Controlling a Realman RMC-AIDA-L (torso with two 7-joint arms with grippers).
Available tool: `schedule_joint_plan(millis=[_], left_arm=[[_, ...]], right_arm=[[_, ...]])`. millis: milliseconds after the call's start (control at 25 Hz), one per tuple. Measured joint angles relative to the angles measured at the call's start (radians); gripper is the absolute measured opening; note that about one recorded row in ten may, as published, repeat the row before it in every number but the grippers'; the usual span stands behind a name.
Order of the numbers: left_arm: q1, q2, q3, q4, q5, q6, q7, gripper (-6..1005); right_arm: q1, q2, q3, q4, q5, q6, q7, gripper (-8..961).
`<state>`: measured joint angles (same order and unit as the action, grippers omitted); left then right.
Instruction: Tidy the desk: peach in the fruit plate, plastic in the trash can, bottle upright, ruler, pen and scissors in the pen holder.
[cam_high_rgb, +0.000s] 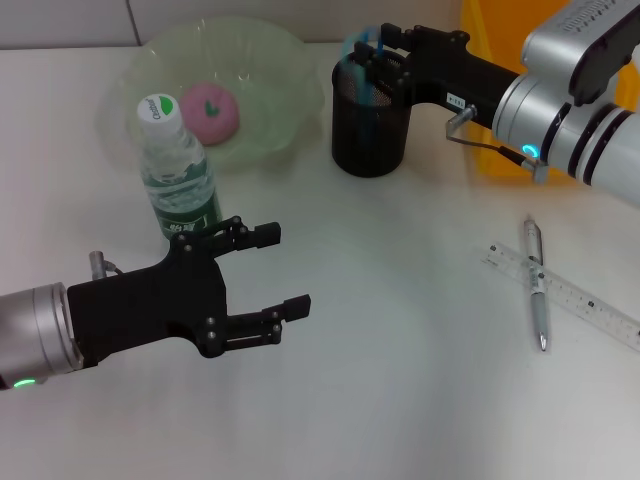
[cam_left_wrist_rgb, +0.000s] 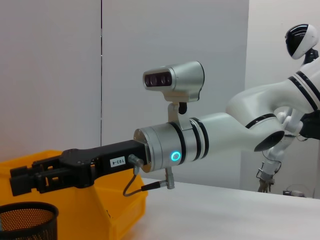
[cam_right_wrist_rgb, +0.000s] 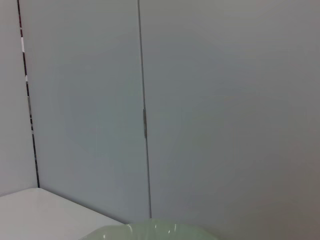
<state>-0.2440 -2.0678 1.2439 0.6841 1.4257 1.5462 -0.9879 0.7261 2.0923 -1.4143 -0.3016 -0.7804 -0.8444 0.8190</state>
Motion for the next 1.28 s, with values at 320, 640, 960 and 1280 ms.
schedule_joint_plan(millis=[320,640,960,1280], left_arm=[[0.003,0.0,-0.002,0.0,-0.003,0.003,0.003,811],[0.006,0.002,-0.008,0.0,-0.005,0.017,0.002,811],[0.006,0.001,-0.007,0.001,-0.003,0.022,0.002,811],[0.005,0.001,-0.005,0.0,0.001,0.023,-0.003,811]], right_arm=[[-0.133,-0.007,0.018,-0.129,0.001,-0.22,0.092,548],[-0.436,-0.021,0.086,-0.707,-0.159,-0.307,0.508,776],[-0.505,-0.017,0.375,-1.104,-0.656,-0.414,1.099,787],[-0.251,-0.128,0.653,-1.363,-1.311,-1.001,1.616,788]])
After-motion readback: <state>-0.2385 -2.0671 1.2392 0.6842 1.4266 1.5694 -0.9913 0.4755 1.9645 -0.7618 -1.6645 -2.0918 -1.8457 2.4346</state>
